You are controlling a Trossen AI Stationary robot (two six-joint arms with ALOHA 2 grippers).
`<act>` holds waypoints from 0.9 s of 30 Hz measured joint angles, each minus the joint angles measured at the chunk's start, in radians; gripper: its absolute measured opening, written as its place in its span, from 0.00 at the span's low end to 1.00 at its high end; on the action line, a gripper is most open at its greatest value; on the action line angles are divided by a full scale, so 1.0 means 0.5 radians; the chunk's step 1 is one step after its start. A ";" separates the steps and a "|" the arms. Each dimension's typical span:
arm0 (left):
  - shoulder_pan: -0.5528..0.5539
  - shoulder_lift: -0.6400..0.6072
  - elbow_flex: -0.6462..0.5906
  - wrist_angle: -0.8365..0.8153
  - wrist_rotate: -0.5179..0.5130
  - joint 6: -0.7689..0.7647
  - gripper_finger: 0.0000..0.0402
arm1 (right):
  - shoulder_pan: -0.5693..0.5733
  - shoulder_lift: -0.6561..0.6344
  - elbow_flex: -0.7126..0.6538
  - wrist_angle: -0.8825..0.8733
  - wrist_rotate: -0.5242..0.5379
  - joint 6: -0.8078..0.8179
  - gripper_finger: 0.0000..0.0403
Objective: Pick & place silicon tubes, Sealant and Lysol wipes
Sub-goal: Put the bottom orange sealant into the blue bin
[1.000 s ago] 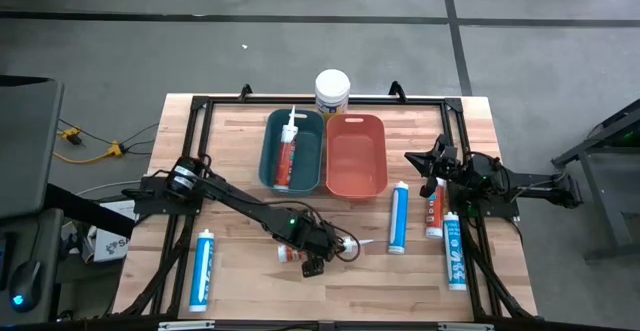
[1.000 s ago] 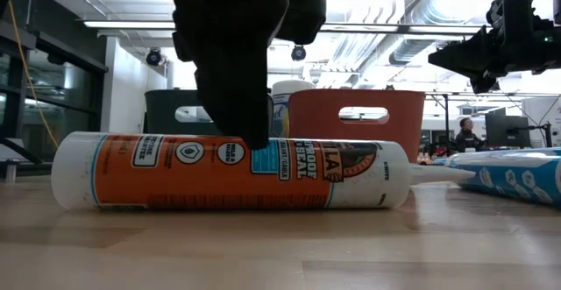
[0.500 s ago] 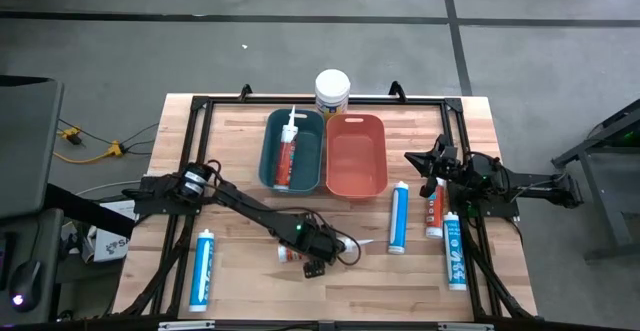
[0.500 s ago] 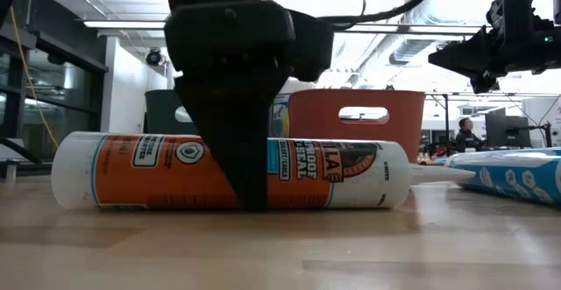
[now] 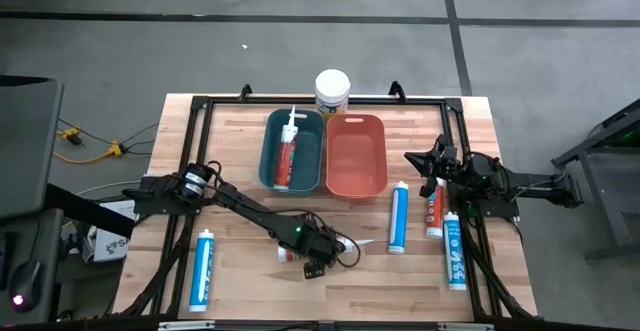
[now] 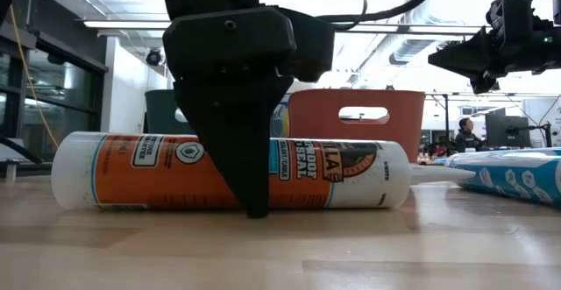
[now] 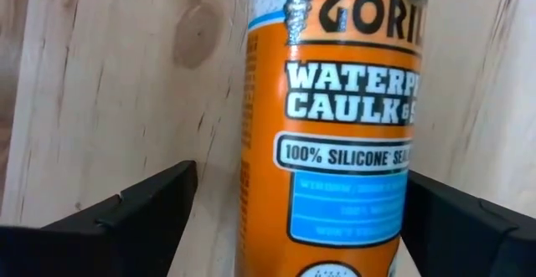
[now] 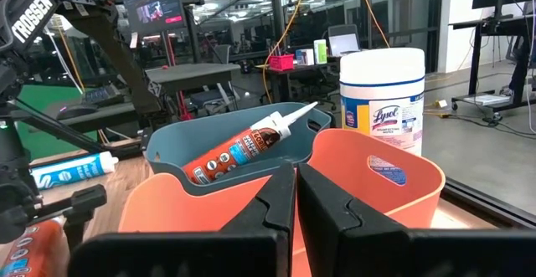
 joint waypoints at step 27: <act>0.002 0.004 -0.004 0.047 0.001 -0.207 0.47 | 0.001 0.000 0.000 0.000 0.000 0.001 0.03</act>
